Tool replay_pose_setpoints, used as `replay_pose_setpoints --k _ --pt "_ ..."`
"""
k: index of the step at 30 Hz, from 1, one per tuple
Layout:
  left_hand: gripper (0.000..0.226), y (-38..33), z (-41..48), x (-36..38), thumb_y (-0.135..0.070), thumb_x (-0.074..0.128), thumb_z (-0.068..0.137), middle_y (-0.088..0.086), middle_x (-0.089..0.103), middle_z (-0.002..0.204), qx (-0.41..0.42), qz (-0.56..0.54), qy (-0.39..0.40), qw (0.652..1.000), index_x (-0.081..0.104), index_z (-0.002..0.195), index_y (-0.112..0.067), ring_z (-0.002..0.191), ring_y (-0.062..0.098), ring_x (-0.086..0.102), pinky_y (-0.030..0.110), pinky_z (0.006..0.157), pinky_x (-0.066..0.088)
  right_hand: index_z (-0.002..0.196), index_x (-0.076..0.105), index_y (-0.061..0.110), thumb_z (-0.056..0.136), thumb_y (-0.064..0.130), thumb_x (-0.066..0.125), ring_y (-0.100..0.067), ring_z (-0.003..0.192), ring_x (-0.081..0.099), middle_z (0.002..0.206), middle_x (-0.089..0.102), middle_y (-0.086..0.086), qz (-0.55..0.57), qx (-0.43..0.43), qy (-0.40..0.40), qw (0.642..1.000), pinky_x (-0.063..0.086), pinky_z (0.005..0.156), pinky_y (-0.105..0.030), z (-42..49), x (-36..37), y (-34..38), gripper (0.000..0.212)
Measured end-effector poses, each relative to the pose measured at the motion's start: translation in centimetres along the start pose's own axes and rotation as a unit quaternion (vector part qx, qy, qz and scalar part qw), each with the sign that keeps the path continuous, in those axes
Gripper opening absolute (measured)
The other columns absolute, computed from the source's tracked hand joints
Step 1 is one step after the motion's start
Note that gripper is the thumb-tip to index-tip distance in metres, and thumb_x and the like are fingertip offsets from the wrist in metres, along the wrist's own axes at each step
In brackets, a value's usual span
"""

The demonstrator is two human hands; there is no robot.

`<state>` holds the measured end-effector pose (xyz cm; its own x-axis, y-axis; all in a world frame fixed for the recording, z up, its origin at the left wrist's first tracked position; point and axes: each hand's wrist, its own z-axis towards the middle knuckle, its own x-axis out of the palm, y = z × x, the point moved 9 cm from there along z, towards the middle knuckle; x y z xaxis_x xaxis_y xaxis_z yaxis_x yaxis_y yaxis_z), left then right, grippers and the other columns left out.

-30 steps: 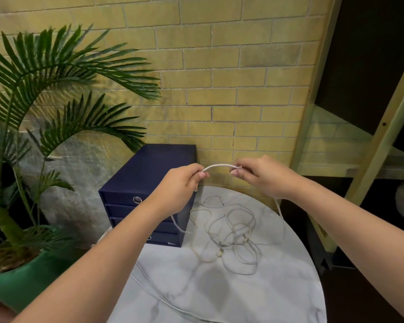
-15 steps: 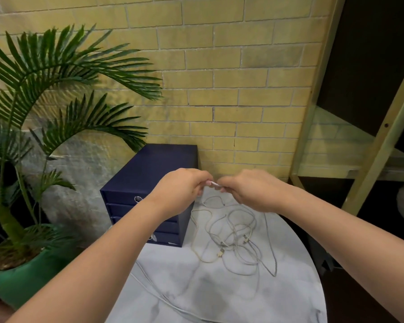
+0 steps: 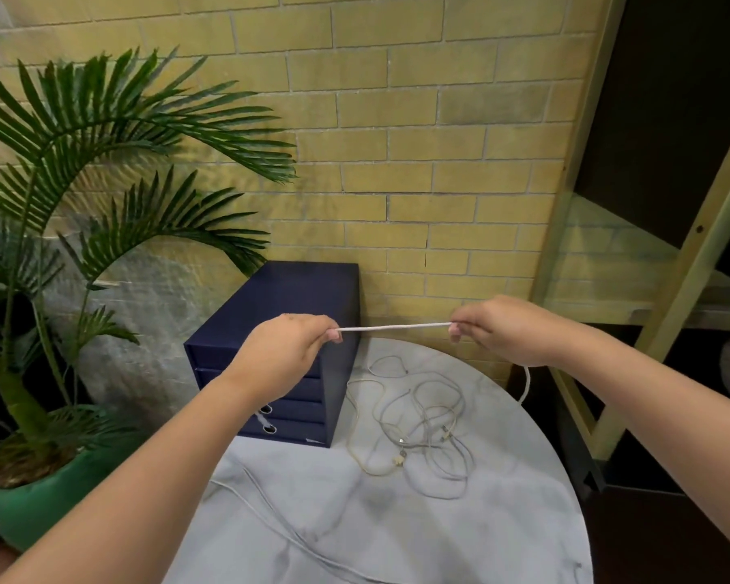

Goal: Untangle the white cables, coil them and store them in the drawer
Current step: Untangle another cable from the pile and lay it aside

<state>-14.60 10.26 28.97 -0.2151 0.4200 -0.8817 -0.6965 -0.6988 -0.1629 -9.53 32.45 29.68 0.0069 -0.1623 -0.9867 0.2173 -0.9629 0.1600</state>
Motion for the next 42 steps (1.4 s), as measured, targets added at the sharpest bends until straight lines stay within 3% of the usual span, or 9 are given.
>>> replay_pose_setpoints --k 4,7,10,15,23,27,32,39,42 --pt "0.026 0.9 -0.2 0.1 -0.029 0.039 0.102 -0.007 0.070 0.096 -0.008 0.009 -0.022 1.000 0.065 0.104 -0.023 0.083 0.016 0.062 0.033 0.065 0.050 0.103 0.064 0.031 0.100 0.037 0.037 0.008 0.067 0.044 0.066 0.048 0.027 0.006 -0.030 0.026 0.999 0.034 0.063 -0.021 0.1 0.1 1.2 0.028" --pt "0.027 1.1 -0.2 0.2 -0.032 0.037 0.102 -0.013 0.066 0.085 -0.013 0.017 -0.010 1.000 0.063 0.105 -0.025 0.077 0.012 0.059 0.029 0.060 0.045 0.105 0.063 0.030 0.101 0.036 0.036 0.010 0.061 0.044 0.057 0.051 0.030 0.015 -0.023 0.036 0.999 0.030 0.059 -0.017 0.1 0.1 1.3 0.028" --pt "0.025 0.7 -0.4 0.6 -0.040 0.037 0.101 -0.015 0.052 0.063 -0.027 0.005 0.009 1.000 0.059 0.107 -0.030 0.061 0.006 0.051 0.024 0.051 0.035 0.106 0.063 0.027 0.101 0.036 0.036 0.006 0.057 0.042 0.058 0.047 0.019 0.047 -0.008 0.026 0.999 0.027 0.056 -0.017 0.1 -0.2 1.2 0.029" --pt "0.020 -2.4 -0.2 2.0 -0.039 0.040 0.101 -0.017 0.053 0.078 -0.011 -0.070 0.035 0.997 0.054 0.110 -0.028 0.071 0.003 0.052 0.019 0.058 0.037 0.105 0.063 0.026 0.101 0.037 0.036 0.001 0.056 0.043 0.062 0.046 0.012 0.072 -0.012 0.034 0.997 0.027 0.054 -0.017 0.3 -0.5 2.0 0.029" --pt "0.027 0.4 -0.1 1.2 -0.034 0.034 0.102 0.000 0.065 0.083 -0.062 -0.102 -0.028 0.993 0.060 0.101 -0.024 0.072 0.018 0.057 0.044 0.067 0.049 0.107 0.062 0.023 0.101 0.035 0.037 -0.002 0.056 0.042 0.060 0.048 0.010 0.051 0.008 0.018 0.999 0.031 0.056 -0.023 -0.1 -0.9 0.4 0.028" --pt "0.028 2.8 -0.9 1.4 -0.034 0.036 0.102 -0.004 0.061 0.070 -0.096 -0.092 -0.009 0.991 0.062 0.100 -0.024 0.063 0.016 0.055 0.040 0.060 0.048 0.102 0.063 0.025 0.101 0.036 0.037 0.000 0.061 0.045 0.064 0.051 0.015 0.003 0.030 -0.066 0.997 0.034 0.056 -0.022 -0.4 -2.5 -1.6 0.028" --pt "0.018 1.4 -0.8 2.5 -0.041 0.043 0.099 -0.003 0.060 0.072 -0.093 -0.148 0.043 0.984 0.055 0.105 -0.028 0.063 0.011 0.055 0.032 0.060 0.047 0.100 0.062 0.027 0.100 0.037 0.038 -0.011 0.063 0.050 0.066 0.057 0.006 0.004 0.014 -0.079 0.997 0.041 0.064 -0.032 0.1 -2.8 -0.7 0.027" --pt "0.031 -3.2 1.7 1.5 -0.039 0.035 0.102 -0.003 0.059 0.078 -0.055 -0.146 0.009 0.988 0.059 0.099 -0.019 0.071 0.012 0.053 0.035 0.064 0.045 0.100 0.062 0.025 0.100 0.035 0.039 -0.006 0.054 0.041 0.054 0.044 0.009 0.006 -0.019 -0.098 0.995 0.031 0.052 -0.025 0.7 -3.4 2.2 0.026" --pt "0.034 -3.6 2.0 1.0 -0.036 0.033 0.103 -0.007 0.053 0.066 -0.046 -0.116 -0.017 0.992 0.061 0.102 -0.017 0.059 0.011 0.048 0.032 0.055 0.038 0.101 0.062 0.027 0.101 0.035 0.038 -0.004 0.056 0.042 0.057 0.046 0.010 -0.009 -0.019 -0.092 0.996 0.033 0.055 -0.027 0.7 -3.5 2.4 0.026"
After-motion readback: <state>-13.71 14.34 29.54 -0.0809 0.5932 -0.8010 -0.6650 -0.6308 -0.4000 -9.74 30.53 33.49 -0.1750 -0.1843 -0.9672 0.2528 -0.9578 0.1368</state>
